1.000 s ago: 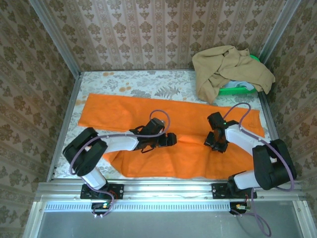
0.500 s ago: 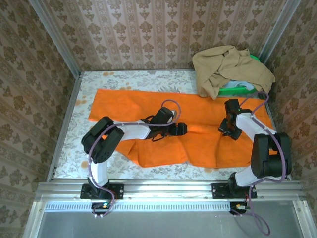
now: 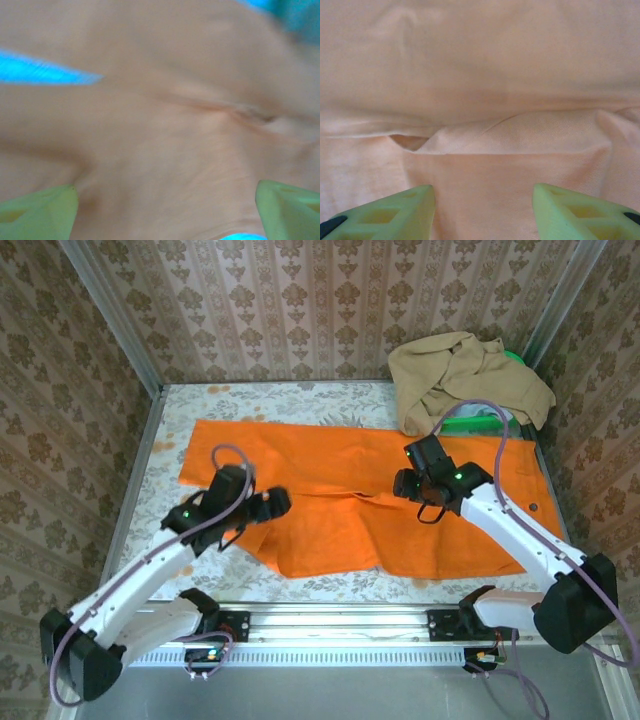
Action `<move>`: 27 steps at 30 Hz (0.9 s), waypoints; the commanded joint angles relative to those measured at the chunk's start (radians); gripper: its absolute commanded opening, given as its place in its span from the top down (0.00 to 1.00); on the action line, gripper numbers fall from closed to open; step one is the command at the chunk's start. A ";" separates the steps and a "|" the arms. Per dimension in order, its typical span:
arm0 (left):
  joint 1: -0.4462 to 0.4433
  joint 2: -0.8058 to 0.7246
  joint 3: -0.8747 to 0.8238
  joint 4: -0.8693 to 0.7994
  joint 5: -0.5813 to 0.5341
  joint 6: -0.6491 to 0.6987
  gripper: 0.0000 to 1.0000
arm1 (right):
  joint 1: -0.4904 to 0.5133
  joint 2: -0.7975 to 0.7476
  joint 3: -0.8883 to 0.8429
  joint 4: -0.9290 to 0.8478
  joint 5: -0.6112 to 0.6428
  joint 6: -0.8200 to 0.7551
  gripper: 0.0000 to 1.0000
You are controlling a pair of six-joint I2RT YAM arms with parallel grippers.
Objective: Fold and stack the trousers
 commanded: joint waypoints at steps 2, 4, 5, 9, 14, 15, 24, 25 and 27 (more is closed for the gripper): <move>0.017 -0.055 -0.181 -0.097 -0.019 -0.183 0.18 | 0.011 0.016 -0.061 0.057 -0.054 0.023 0.44; -0.001 -0.050 -0.213 -0.070 -0.047 -0.233 0.19 | 0.012 0.024 -0.070 0.069 -0.065 0.006 0.44; -0.016 -0.044 -0.216 -0.068 -0.077 -0.246 0.19 | 0.012 0.026 -0.075 0.072 -0.067 0.000 0.44; -0.030 -0.015 -0.214 -0.090 -0.166 -0.282 0.18 | 0.012 0.017 -0.098 0.093 -0.077 -0.011 0.44; 0.010 0.052 -0.253 0.092 -0.157 -0.306 0.29 | 0.012 0.016 -0.115 0.110 -0.091 0.001 0.45; 0.009 0.076 -0.247 0.099 -0.165 -0.311 0.30 | 0.012 0.012 -0.120 0.112 -0.090 -0.001 0.45; 0.016 0.086 -0.230 0.104 -0.205 -0.305 0.60 | 0.012 -0.040 -0.147 0.095 -0.059 0.002 0.46; 0.019 0.079 -0.228 0.102 -0.209 -0.296 0.66 | 0.012 -0.043 -0.148 0.095 -0.059 0.004 0.46; 0.025 0.073 -0.220 0.086 -0.215 -0.286 0.81 | 0.012 -0.046 -0.151 0.096 -0.063 0.005 0.46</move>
